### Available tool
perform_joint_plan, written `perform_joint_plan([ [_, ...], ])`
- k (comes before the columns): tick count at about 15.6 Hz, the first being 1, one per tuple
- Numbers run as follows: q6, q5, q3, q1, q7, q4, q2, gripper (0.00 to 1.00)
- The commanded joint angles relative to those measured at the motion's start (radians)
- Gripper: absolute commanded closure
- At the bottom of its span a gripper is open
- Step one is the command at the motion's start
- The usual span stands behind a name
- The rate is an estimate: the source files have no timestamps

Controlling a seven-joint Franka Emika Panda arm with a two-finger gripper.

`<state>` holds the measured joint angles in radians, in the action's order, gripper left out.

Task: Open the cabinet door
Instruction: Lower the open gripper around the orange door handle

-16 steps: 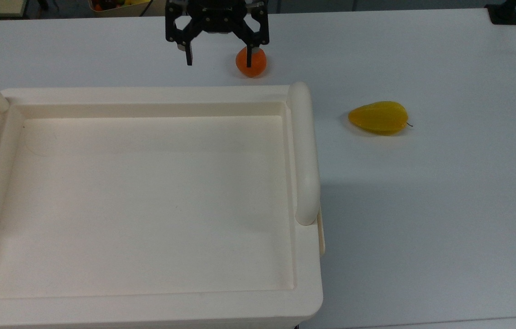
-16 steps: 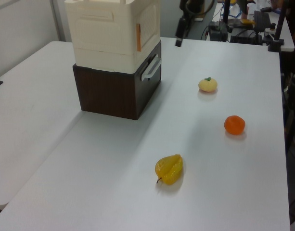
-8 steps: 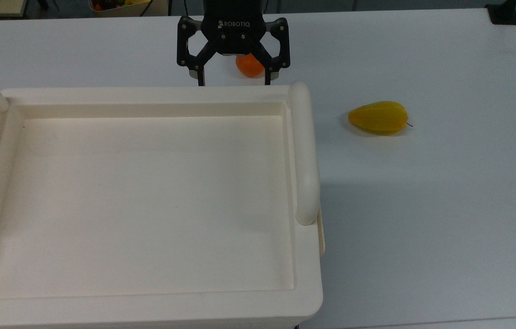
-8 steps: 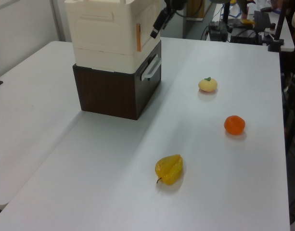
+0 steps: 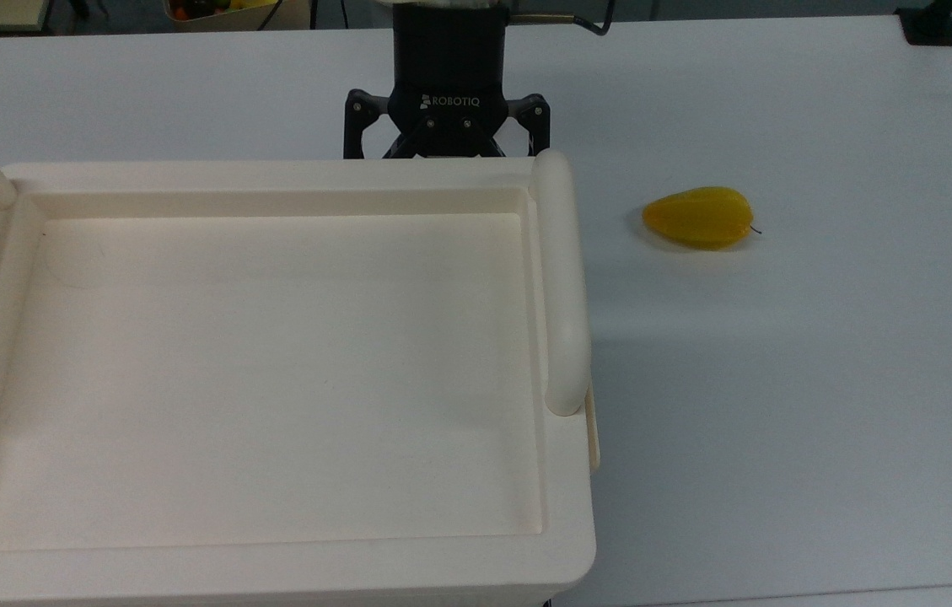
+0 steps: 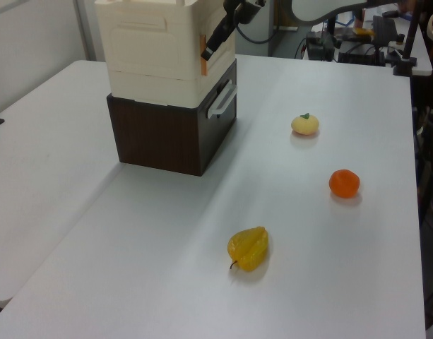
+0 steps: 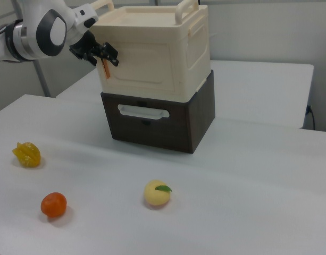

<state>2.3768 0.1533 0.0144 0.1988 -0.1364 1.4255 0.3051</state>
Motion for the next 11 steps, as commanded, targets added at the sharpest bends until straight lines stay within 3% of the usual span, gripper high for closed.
perform_joint_plan([
  [1, 0.018, 0.035, 0.005, 0.016, -0.018, -0.020, 0.009, 0.21],
  [5, 0.015, 0.051, 0.005, 0.019, -0.020, -0.017, 0.003, 0.41],
  [11, -0.001, 0.048, 0.005, 0.021, -0.022, -0.011, -0.015, 0.60],
])
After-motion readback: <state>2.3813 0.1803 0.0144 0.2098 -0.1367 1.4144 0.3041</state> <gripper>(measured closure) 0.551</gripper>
